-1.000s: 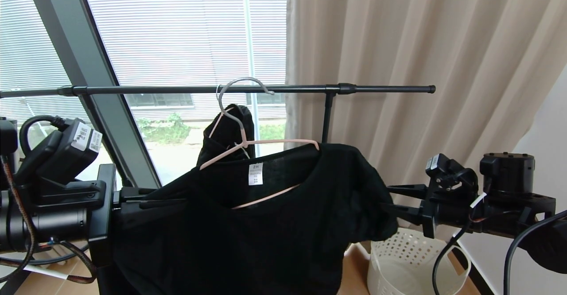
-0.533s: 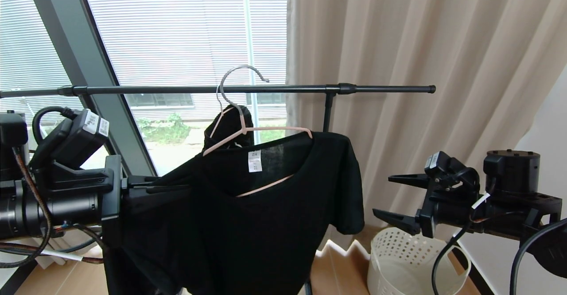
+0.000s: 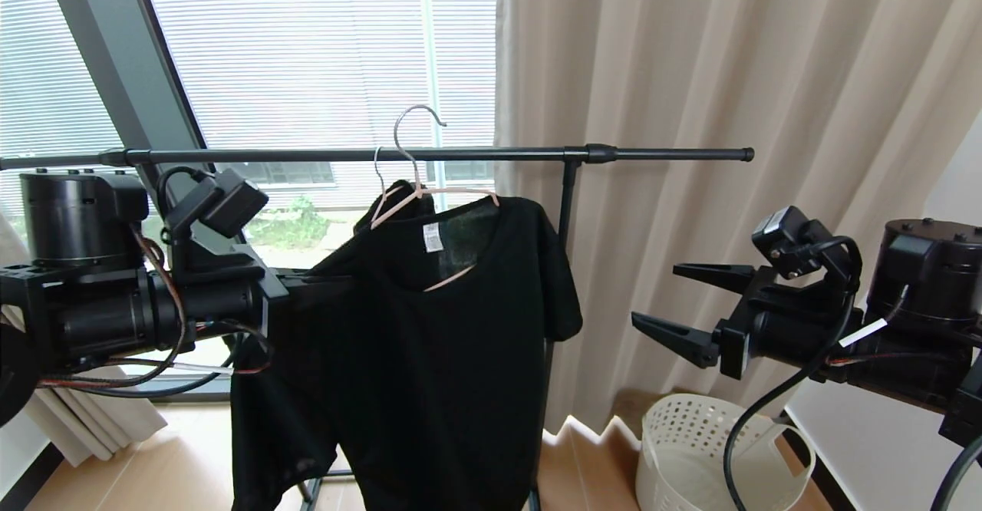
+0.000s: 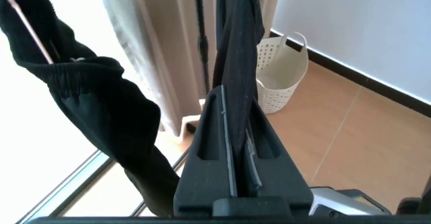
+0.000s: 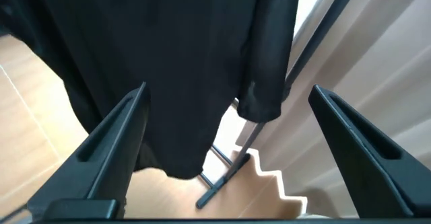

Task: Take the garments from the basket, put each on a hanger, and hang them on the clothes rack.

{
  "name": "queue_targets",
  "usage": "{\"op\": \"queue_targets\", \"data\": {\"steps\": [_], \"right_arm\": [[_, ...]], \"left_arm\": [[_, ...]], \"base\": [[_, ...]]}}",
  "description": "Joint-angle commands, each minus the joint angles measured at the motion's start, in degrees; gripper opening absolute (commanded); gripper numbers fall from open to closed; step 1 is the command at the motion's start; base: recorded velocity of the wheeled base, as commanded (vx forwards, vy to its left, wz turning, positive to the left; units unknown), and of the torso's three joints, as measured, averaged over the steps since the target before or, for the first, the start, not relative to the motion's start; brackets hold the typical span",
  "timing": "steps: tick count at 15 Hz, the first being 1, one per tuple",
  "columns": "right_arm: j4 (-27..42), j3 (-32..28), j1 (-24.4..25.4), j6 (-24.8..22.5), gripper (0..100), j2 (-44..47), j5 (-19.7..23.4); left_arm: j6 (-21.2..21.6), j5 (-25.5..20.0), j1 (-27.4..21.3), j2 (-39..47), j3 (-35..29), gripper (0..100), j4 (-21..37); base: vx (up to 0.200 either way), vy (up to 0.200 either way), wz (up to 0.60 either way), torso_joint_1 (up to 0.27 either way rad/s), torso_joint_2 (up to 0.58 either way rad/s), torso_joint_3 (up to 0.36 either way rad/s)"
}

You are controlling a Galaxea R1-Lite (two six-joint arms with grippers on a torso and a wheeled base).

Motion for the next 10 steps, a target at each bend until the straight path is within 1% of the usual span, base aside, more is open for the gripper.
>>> {"op": "queue_targets", "data": {"steps": [1, 2, 5, 6, 8, 10], "right_arm": [[0.01, -0.75, 0.64, 0.2, 100, -2.09, -0.3], [0.01, -0.75, 0.73, 0.2, 100, -1.65, -1.09], [0.01, -0.75, 1.08, 0.2, 100, -1.56, -1.44], [0.01, -0.75, 1.08, 0.2, 100, -1.56, -1.44], [0.01, -0.67, 1.08, 0.11, 100, -1.56, -1.71], [0.01, -0.67, 1.08, 0.11, 100, -1.56, -1.71]], "left_arm": [[-1.26, 1.59, -1.38, 3.94, -2.03, 0, -0.05], [-5.39, 6.17, -3.4, 7.1, -5.11, 0, -0.14], [-7.68, 14.69, -6.57, 12.46, -10.64, 0, -0.14], [-8.29, 15.92, -7.18, 13.26, -11.52, 0, -0.14], [-11.11, 21.19, -9.73, 18.44, -17.06, 0, -0.14], [-12.95, 24.01, -11.05, 22.57, -21.63, 0, -0.05]], "base": [[0.0, 0.0, 0.0, 0.0, 0.0, 0.0], [0.0, 0.0, 0.0, 0.0, 0.0, 0.0], [0.0, 0.0, 0.0, 0.0, 0.0, 0.0], [0.0, 0.0, 0.0, 0.0, 0.0, 0.0], [0.0, 0.0, 0.0, 0.0, 0.0, 0.0], [0.0, 0.0, 0.0, 0.0, 0.0, 0.0]]}}
